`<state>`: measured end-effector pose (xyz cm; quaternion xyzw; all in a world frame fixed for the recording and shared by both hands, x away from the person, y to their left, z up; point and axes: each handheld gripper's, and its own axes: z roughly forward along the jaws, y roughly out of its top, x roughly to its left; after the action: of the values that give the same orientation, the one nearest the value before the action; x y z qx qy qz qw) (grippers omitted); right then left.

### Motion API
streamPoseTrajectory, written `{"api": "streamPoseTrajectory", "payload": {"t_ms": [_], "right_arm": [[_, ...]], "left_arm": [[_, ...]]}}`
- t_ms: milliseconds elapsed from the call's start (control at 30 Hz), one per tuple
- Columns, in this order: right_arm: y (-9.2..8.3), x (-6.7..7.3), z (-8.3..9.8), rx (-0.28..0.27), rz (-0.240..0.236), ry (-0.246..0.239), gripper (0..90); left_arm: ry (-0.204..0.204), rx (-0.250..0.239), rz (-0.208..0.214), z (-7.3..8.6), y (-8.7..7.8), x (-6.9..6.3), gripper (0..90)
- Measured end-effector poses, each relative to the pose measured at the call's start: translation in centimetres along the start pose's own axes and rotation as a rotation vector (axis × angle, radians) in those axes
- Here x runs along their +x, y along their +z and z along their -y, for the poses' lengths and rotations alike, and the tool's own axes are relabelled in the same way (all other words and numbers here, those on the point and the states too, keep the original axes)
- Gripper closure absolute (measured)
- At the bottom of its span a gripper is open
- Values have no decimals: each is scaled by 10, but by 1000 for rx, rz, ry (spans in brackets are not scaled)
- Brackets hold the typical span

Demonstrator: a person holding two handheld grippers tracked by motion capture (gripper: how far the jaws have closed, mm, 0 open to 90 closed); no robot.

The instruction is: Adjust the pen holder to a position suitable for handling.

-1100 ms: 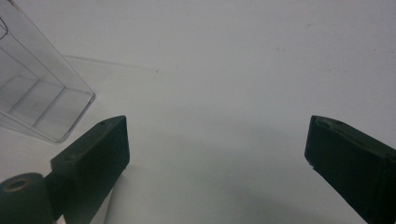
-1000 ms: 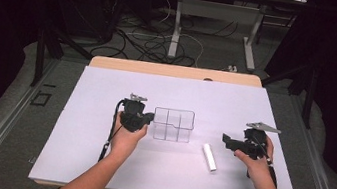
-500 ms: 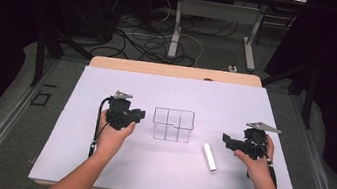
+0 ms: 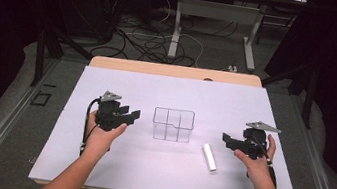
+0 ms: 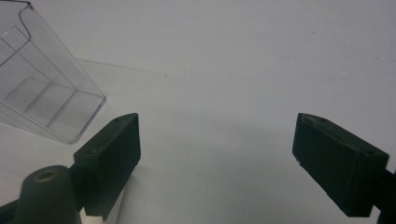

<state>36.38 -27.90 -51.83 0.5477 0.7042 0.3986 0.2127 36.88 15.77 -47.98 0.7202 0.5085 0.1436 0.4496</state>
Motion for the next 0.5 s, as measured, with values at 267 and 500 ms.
{"api": "streamPoseTrajectory", "payload": {"t_ms": [267,500], "right_arm": [[-5,4,-4,-10,-17,6,152],[-10,10,-10,30,-60,19,220]], "left_arm": [[124,-19,38,7,-7,11,324],[136,-29,34,14,-15,19,254]]}}
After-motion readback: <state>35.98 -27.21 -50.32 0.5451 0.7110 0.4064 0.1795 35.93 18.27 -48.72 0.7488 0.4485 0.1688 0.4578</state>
